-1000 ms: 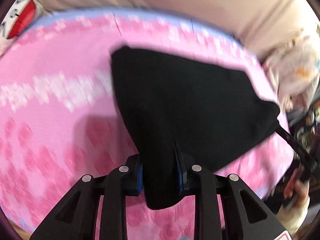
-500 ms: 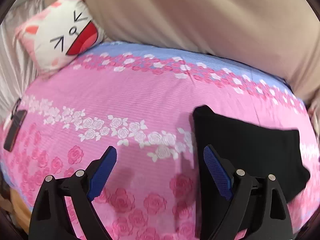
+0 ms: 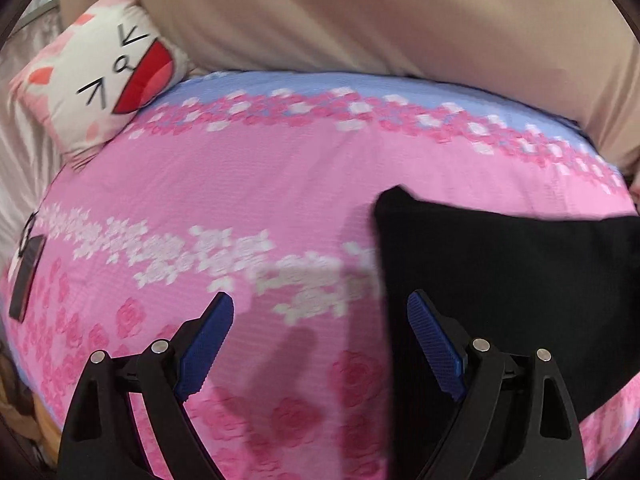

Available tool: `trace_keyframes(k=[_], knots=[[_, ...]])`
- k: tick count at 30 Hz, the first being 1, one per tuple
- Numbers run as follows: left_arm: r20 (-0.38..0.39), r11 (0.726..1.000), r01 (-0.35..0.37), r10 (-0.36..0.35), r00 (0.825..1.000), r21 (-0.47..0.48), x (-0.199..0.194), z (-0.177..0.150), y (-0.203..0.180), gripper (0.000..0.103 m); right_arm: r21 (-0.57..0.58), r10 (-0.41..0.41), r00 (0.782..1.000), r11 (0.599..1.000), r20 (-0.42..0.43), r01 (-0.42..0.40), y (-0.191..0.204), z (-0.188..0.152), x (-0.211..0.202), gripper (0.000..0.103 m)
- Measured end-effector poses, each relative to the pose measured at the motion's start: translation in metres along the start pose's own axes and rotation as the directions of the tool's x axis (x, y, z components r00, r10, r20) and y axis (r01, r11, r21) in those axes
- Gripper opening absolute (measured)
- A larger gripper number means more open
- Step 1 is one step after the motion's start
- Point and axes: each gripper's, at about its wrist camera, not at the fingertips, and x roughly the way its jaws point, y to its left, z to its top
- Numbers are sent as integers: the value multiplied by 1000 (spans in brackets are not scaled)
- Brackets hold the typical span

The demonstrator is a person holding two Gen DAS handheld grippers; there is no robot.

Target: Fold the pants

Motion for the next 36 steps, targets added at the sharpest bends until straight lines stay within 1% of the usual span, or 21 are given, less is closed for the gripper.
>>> trace_keyframes(k=[1,3,4,5,7,9,10,11,13,19,22,25,27,28,29,30,31,32,34,35,36], knots=[[12,1000,11,-11,1000,9,-2,1,-5,86,-17,-25,999,1000,29,25,0,2,-15,8],[33,999,12,-13,999,41,0,1,-19,86,-14,-108,994,994,2,108,-15,-2,-10,8],[31,998,4,-6,999,60,5,0,-26,87,4,-139,989,990,-57,139,-31,-10,6,10],[20,997,1,-2,1000,75,14,-3,-33,87,51,-145,974,986,-175,156,-58,-28,38,17],[12,997,-25,24,1000,76,20,-7,-38,87,212,-27,994,976,-105,49,-81,-41,32,23],[34,996,-45,43,999,82,13,-8,-38,87,239,-43,995,969,-86,62,-81,-38,13,25],[39,995,-51,48,998,87,8,-9,-36,87,230,-65,996,970,-62,78,-79,-38,4,34],[41,995,-52,49,998,85,4,-10,-33,87,217,-82,996,972,-43,89,-78,-38,-7,60],[28,998,-33,31,999,61,-2,-17,-24,87,206,-96,994,973,-51,105,-79,-44,-16,86],[-52,994,103,-105,993,-41,-8,-50,-10,87,290,5,985,956,-175,46,-95,-78,3,86],[-88,983,171,-176,980,-67,-9,-60,-13,87,274,-9,989,960,-146,49,-85,-86,5,91],[-125,977,181,-195,973,-109,2,-66,-11,90,284,-15,993,958,-120,49,-78,-90,4,91],[-154,963,194,-224,962,-186,10,-67,-7,93,273,-43,993,959,-113,73,-69,-92,7,78],[-150,964,186,-215,965,-191,10,-65,-8,93,246,-66,991,965,-116,93,-64,-91,9,67],[-160,971,175,-201,966,-161,11,-62,-14,93,266,-38,994,962,-100,64,-62,-90,6,52],[-165,976,174,-195,967,-130,13,-57,-17,92,290,-19,995,956,-93,46,-63,-89,4,47],[-164,978,189,-201,966,-86,14,-51,-21,83,302,-12,996,952,-87,38,-62,-88,0,43],[-161,976,209,-216,963,-59,14,-46,-23,65,323,8,998,946,-62,12,-60,-85,-8,41],[-165,962,272,-267,949,8,6,-32,-28,43,356,49,998,934,-25,-37,-53,-83,-25,40],[-152,964,264,-257,955,30,1,-28,-29,45,361,68,998,931,-4,-62,-46,-83,-37,39],[-125,976,205,-195,973,68,-1,-27,-31,50,355,63,998,933,2,-60,-42,-85,-43,39]])
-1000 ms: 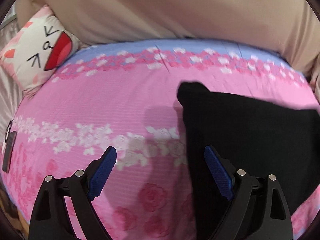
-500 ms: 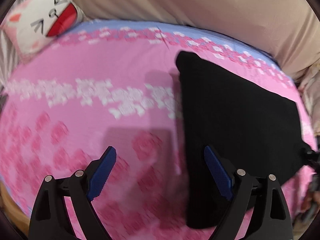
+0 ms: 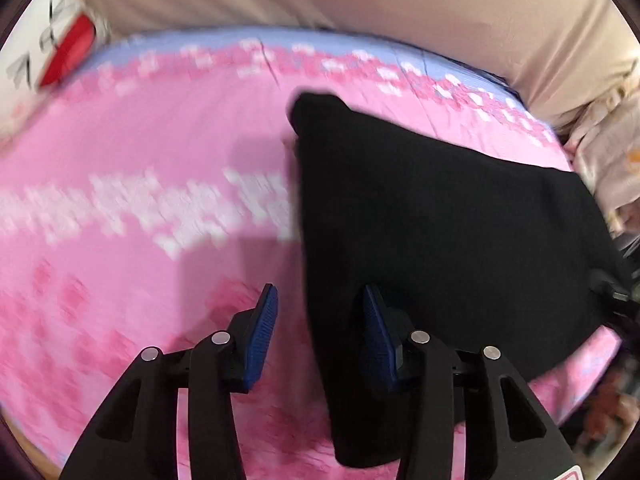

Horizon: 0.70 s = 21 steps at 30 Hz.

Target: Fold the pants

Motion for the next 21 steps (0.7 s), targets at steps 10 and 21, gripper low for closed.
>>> trace_keyframes(k=[10,21], knots=[[84,993,-77,84,993,-86,-19,-17,18,91,-32,-235,952,969,197,246,-9,-9,-44,59],[189,974,-161,130,973,158,20,-31,-61,98,-281,-252,966,924,63,259,21,24,92,44]])
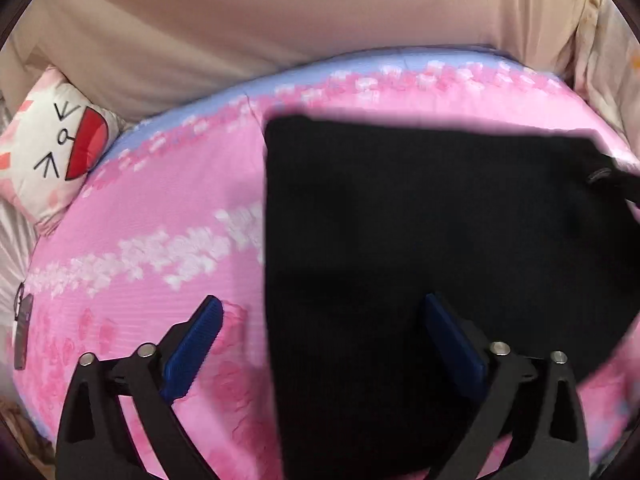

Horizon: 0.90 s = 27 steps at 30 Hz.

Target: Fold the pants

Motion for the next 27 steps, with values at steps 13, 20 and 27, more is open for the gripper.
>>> trace_keyframes(k=[13,20,27], knots=[[-9,972,-48,48,999,-231,-40,3,76,98,-125,384,884,896,-268,-427,165,61,70,42],[-61,951,-138,125,990,-276,-37,-11,110,98,-220,264,920,917,-290,-332,194,58,138,29],[-55,960,-143,133,990,-239,-37,-6,104,98,-162,261,965,952,-21,-261,151,63,54,52]])
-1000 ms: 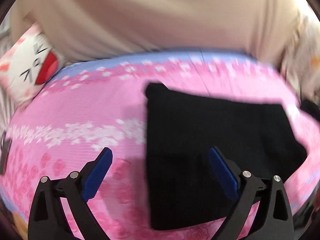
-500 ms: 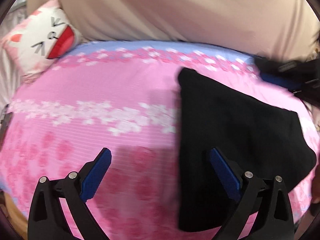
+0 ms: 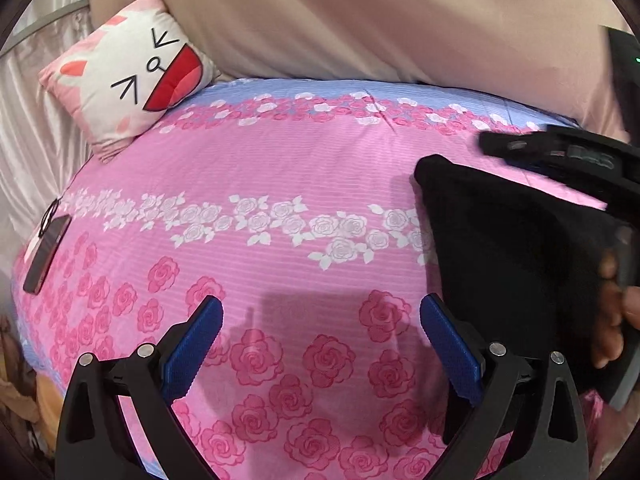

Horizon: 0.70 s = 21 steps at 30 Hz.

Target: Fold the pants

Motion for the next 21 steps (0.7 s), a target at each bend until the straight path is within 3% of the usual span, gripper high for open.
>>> trace_keyframes(k=[1,2,3,4,5,6,7,9,10,11,12,13,16,18,19,20,21], knots=[[-1,1000,4,-4,1000,14,1,1,-5,98,0,-80,997,997,7,80,-13,-5,-3,66],[-1,1000,7,-7,1000,18,2,1,-7,98,29,-167,986,985,-27,168,-36,-12,0,67],[-4,999,13,-13,1000,30,3,2,-12,98,122,-165,983,977,-82,174,-59,-18,0,61],[-7,999,16,-16,1000,41,4,3,-16,98,251,-70,996,964,-62,83,-80,-21,-14,47],[-8,999,19,-19,1000,51,5,4,-20,98,280,-37,999,959,5,34,-85,-19,-33,46],[-8,998,19,-18,1000,64,6,5,-25,98,273,-66,997,961,48,50,-86,-17,-49,46],[-8,997,18,-17,1000,72,6,6,-28,98,241,-158,982,962,104,129,-86,-14,-72,47],[-9,996,24,-24,1000,84,7,7,-36,98,206,-255,958,952,131,225,-95,-16,-86,52],[-10,996,31,-31,999,87,7,7,-40,98,206,-294,951,941,97,270,-107,-21,-82,62],[-10,995,37,-37,999,92,7,8,-43,98,246,-330,944,914,-7,321,-129,-30,-65,61],[-13,994,44,-43,999,102,8,8,-49,98,324,-284,956,899,-78,293,-147,-35,-58,54],[-13,993,46,-45,999,108,8,8,-52,98,375,-248,967,892,-62,253,-155,-34,-63,51],[-10,990,41,-40,999,133,5,10,-62,98,328,-299,952,907,65,262,-137,-24,-99,54],[-1,989,39,-40,999,142,2,11,-66,98,307,-271,956,924,109,227,-132,-26,-104,61],[2,989,41,-42,999,146,1,11,-68,98,276,-294,951,926,92,260,-134,-28,-99,67],[3,988,44,-45,999,149,1,12,-70,98,251,-350,937,909,22,333,-142,-36,-83,68],[-1,987,49,-49,999,152,2,12,-74,98,305,-313,949,900,-46,312,-158,-43,-75,64]])
